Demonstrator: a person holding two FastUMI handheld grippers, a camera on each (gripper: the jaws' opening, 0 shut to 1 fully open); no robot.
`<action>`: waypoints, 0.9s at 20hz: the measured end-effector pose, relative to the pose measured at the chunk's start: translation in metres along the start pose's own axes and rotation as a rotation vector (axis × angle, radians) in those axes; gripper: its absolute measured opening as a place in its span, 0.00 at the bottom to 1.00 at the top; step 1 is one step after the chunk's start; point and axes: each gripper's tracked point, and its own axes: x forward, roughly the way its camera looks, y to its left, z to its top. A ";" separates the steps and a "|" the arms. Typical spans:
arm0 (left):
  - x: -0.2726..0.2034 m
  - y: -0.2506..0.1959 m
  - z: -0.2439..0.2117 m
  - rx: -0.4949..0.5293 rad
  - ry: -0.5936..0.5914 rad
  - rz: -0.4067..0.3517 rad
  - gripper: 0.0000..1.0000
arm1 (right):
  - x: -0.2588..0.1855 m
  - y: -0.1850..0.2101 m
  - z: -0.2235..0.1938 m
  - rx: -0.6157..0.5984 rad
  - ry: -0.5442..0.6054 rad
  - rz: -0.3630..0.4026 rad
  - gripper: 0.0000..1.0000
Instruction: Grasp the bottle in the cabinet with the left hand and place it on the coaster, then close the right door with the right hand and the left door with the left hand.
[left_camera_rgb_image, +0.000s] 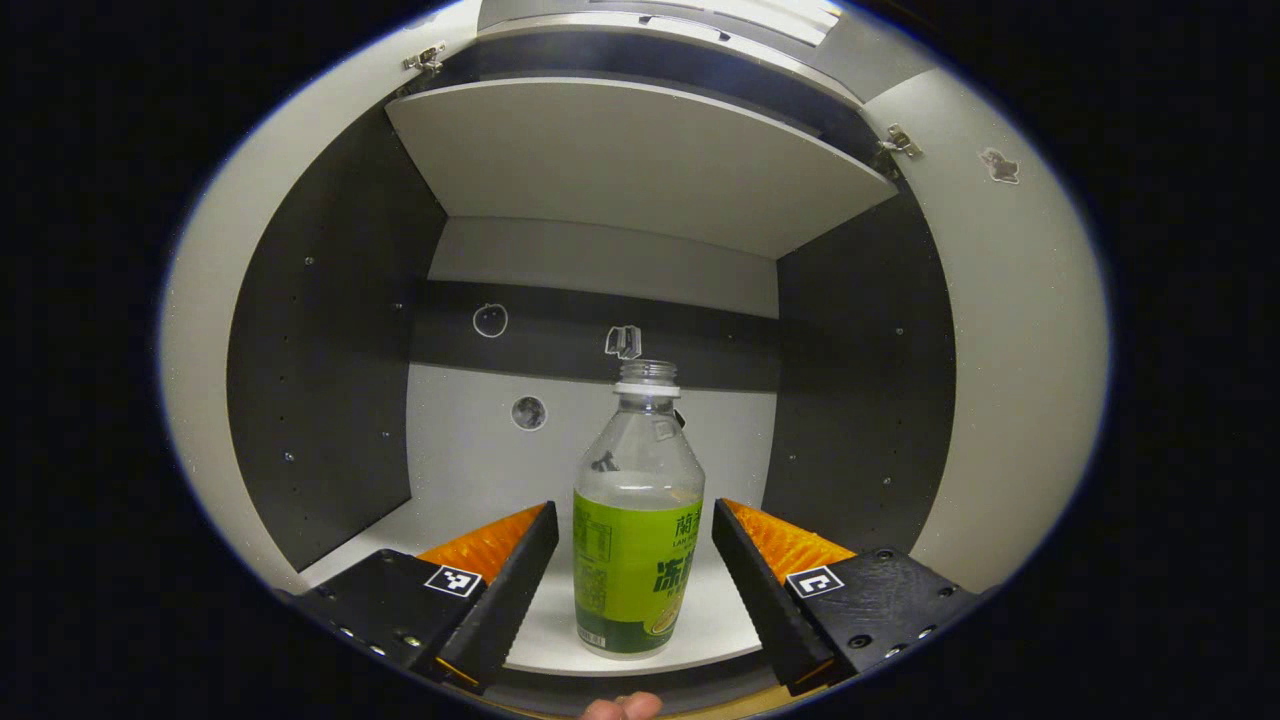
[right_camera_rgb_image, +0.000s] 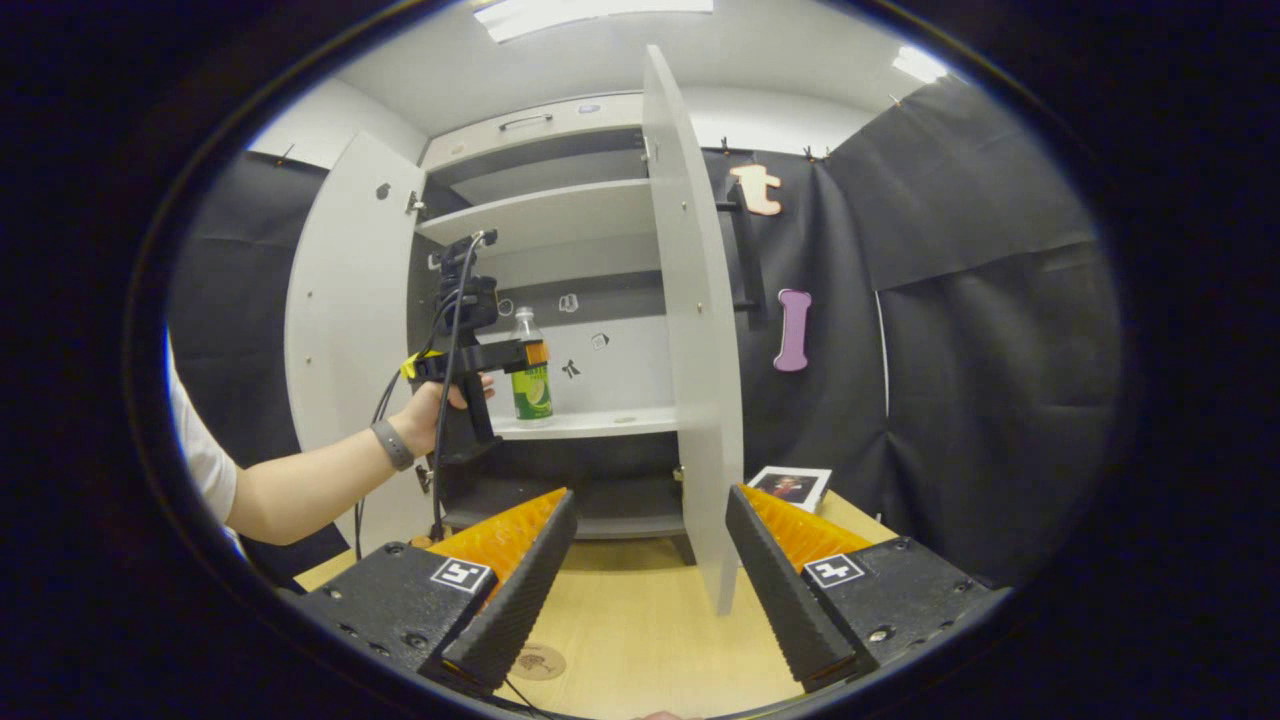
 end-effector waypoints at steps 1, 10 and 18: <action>0.005 0.002 -0.001 -0.002 0.003 0.012 0.94 | 0.001 -0.001 0.000 -0.001 -0.001 -0.002 0.99; 0.006 0.011 -0.002 -0.009 -0.014 0.027 0.72 | 0.005 -0.005 -0.004 0.021 0.005 0.005 0.99; -0.085 -0.005 0.028 -0.003 -0.106 -0.048 0.69 | 0.003 0.003 -0.003 0.023 -0.006 0.046 0.99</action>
